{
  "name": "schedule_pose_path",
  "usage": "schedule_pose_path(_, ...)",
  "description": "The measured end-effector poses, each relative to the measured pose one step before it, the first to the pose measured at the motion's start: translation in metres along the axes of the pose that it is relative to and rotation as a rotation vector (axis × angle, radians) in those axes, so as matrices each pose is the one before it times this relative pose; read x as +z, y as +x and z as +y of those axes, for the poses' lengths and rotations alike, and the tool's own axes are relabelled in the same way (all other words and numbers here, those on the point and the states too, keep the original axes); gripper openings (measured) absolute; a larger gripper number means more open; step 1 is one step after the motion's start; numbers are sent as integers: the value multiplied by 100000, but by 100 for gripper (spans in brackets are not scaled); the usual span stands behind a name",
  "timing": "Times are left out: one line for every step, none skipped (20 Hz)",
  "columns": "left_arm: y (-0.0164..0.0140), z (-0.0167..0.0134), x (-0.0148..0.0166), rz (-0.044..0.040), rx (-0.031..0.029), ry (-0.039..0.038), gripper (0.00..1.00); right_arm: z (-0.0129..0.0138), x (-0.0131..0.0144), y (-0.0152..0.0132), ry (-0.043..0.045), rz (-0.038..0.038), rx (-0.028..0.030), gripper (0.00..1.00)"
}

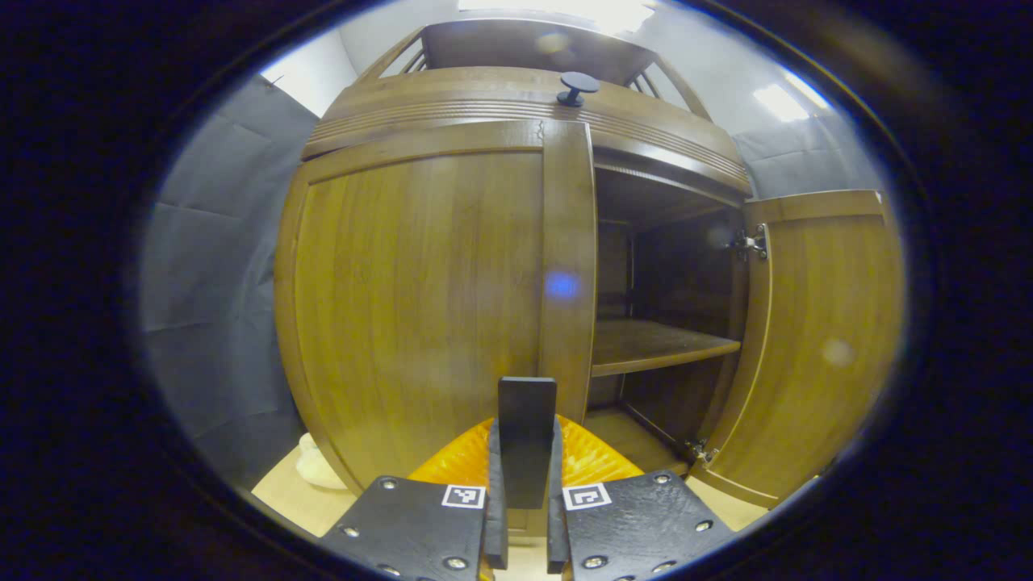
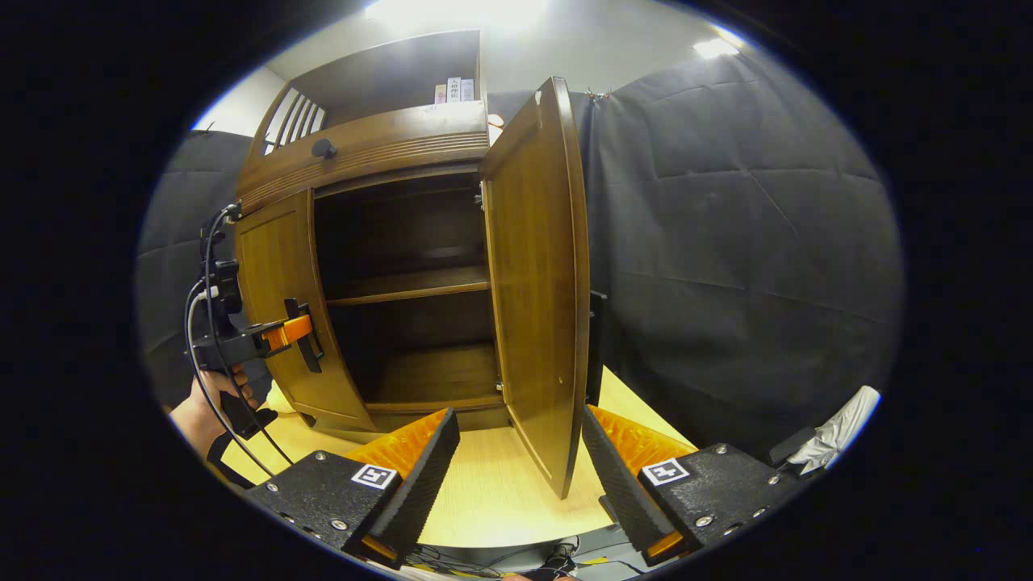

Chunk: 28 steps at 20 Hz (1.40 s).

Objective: Open the right door of the double-door shoe cabinet with the right hand, and open the left door with the left hand.

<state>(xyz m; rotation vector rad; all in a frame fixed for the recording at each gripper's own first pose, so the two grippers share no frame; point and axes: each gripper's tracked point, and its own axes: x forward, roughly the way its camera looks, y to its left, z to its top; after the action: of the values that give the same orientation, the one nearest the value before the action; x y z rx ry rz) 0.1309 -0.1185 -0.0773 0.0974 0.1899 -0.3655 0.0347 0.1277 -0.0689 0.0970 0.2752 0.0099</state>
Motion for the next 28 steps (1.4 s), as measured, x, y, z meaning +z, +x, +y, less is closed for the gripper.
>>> schedule_pose_path(-134,323,452,-45,-69,24,14,337,-45,-154,47,-314,565,92)
schedule_pose_path(-24,481,696,-140,-34,-2,14,233,-57,-100,-237,-430,541,92)
schedule_pose_path(-54,245,555,-282,-150,-99,14,208,-38,-34,-413,-304,391,92)
schedule_pose_path(-268,317,441,-369,-221,-157,14,320,-169,26,-349,-199,508,92)
schedule_pose_path(-179,209,373,-141,-267,-122,14,365,-156,-40,-176,-22,552,94)
schedule_pose_path(-175,227,264,212,-530,39,14,186,-142,28,24,144,663,92)
schedule_pose_path(-24,248,447,185,-711,154,13,335,-81,-96,229,-22,612,94)
schedule_pose_path(145,180,852,42,-551,20,13,429,215,-74,299,-538,757,94)
schedule_pose_path(59,319,741,-80,-376,36,13,442,158,-32,-109,-572,807,92)
schedule_pose_path(14,376,624,-56,-175,279,13,525,146,39,-462,-554,632,94)
schedule_pose_path(-384,204,140,-317,129,255,17,296,86,244,-559,-387,702,92)
schedule_pose_path(-773,-378,-430,-344,337,137,20,296,-158,234,-423,83,802,94)
schedule_pose_path(-350,-159,32,-309,400,-206,20,344,-146,135,-44,329,862,92)
schedule_pose_path(-423,100,-18,-180,414,-599,27,404,-166,183,255,439,902,94)
schedule_pose_path(-360,166,192,67,337,-317,27,378,-86,112,440,450,854,94)
schedule_pose_path(-240,274,259,-31,310,-89,27,251,-5,161,424,-41,753,94)
schedule_pose_path(-276,394,40,-119,393,-125,27,253,87,103,51,-345,503,94)
schedule_pose_path(-253,295,53,-371,435,-38,27,249,161,78,-387,-323,506,92)
schedule_pose_path(-280,174,66,-273,501,-11,27,217,-52,191,-507,-81,609,92)
schedule_pose_path(-263,96,182,-226,648,-327,26,245,14,78,-369,166,746,92)
schedule_pose_path(-394,-12,214,-604,809,-1201,26,181,-117,169,-135,96,751,92)
schedule_pose_path(-311,259,114,-556,1117,-1183,26,305,-22,177,76,234,730,94)
schedule_pose_path(-439,692,-73,-125,1038,-858,26,240,-106,163,215,336,817,94)
schedule_pose_path(-166,403,66,-87,1024,-315,19,380,-101,61,174,348,923,92)
schedule_pose_path(-483,494,-24,-396,982,150,12,229,-25,151,-23,289,897,92)
schedule_pose_path(-303,225,184,-339,-175,1014,26,301,-86,31,-301,212,966,92)
schedule_pose_path(-2993,785,-90,-186,1116,1089,16,264,-41,50,-464,158,838,92)
schedule_pose_path(2704,170,-20,233,1038,1616,6,293,-147,-31,-416,136,788,92)
